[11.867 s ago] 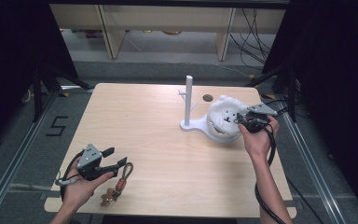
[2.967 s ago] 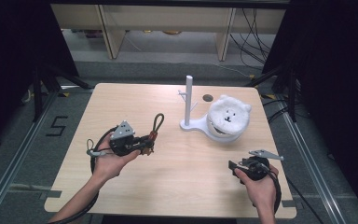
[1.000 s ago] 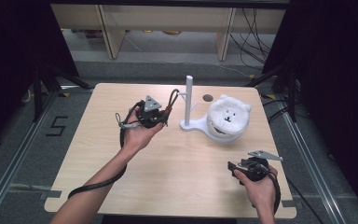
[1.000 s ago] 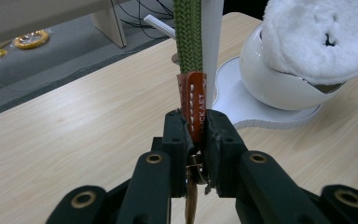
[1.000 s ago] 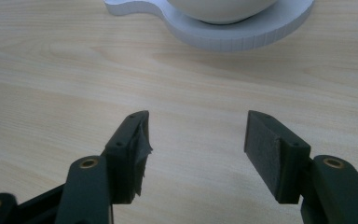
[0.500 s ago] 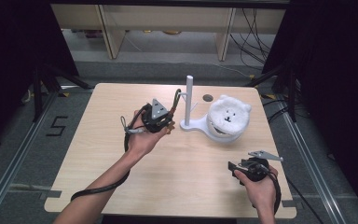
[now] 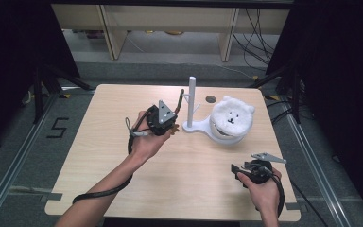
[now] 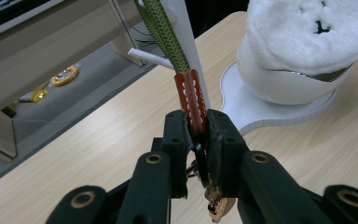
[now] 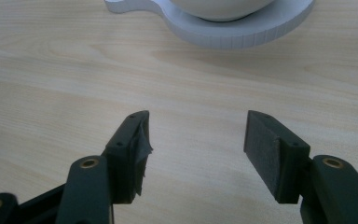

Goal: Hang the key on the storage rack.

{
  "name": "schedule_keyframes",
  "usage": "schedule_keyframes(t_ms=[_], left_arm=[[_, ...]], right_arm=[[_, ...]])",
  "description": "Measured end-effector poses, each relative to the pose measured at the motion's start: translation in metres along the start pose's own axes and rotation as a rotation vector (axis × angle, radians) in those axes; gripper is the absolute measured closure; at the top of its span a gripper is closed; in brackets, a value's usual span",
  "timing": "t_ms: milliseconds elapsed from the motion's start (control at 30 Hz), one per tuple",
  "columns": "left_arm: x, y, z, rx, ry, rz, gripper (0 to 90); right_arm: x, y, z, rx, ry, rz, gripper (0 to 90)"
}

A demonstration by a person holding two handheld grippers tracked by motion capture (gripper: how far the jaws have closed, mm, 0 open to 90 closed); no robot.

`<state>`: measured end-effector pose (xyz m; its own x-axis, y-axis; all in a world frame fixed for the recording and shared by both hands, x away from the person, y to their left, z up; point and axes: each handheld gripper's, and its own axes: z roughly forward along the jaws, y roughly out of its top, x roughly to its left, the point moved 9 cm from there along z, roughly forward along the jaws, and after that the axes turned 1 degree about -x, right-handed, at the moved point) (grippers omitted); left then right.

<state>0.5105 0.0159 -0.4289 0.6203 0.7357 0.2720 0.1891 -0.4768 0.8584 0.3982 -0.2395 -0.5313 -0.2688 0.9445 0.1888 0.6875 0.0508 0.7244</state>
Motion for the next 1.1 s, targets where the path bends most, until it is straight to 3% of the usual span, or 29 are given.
schedule_keyframes(t_ms=[167,233,467,500,567,767,933,967,1000,1100], left_arm=[[-0.002,0.001,0.003,-0.001,-0.005,0.001,78.0],[-0.002,0.000,0.002,0.015,-0.009,0.013,78.0],[-0.007,0.002,0.006,-0.001,-0.015,0.012,77.1],[-0.006,0.001,0.006,0.010,-0.019,0.030,77.0],[-0.009,0.002,0.008,0.003,-0.020,0.015,76.9],[-0.011,-0.001,0.012,0.017,-0.025,0.036,76.9],[-0.011,-0.002,0.013,0.021,-0.025,0.030,76.9],[-0.012,-0.002,0.014,0.019,-0.028,0.030,76.9],[-0.012,-0.002,0.015,0.021,-0.026,0.031,76.8],[-0.014,-0.003,0.018,0.006,-0.028,0.009,76.7]], right_arm=[[0.000,0.000,0.000,-0.002,0.003,0.001,41.5],[0.004,0.000,0.000,-0.006,0.021,0.049,41.5],[0.003,-0.002,-0.001,0.014,0.006,0.040,41.5],[0.003,-0.002,-0.001,0.014,0.006,0.039,41.5],[0.003,-0.002,-0.001,0.013,0.005,0.036,41.5],[0.003,-0.002,-0.001,0.011,0.013,0.042,41.5],[0.000,-0.003,-0.001,0.015,-0.004,0.032,41.5],[0.003,-0.002,-0.002,0.014,0.010,0.040,41.5],[-0.001,-0.001,-0.001,0.004,0.010,0.002,41.5],[-0.001,0.000,0.001,-0.016,0.024,-0.009,41.5]])
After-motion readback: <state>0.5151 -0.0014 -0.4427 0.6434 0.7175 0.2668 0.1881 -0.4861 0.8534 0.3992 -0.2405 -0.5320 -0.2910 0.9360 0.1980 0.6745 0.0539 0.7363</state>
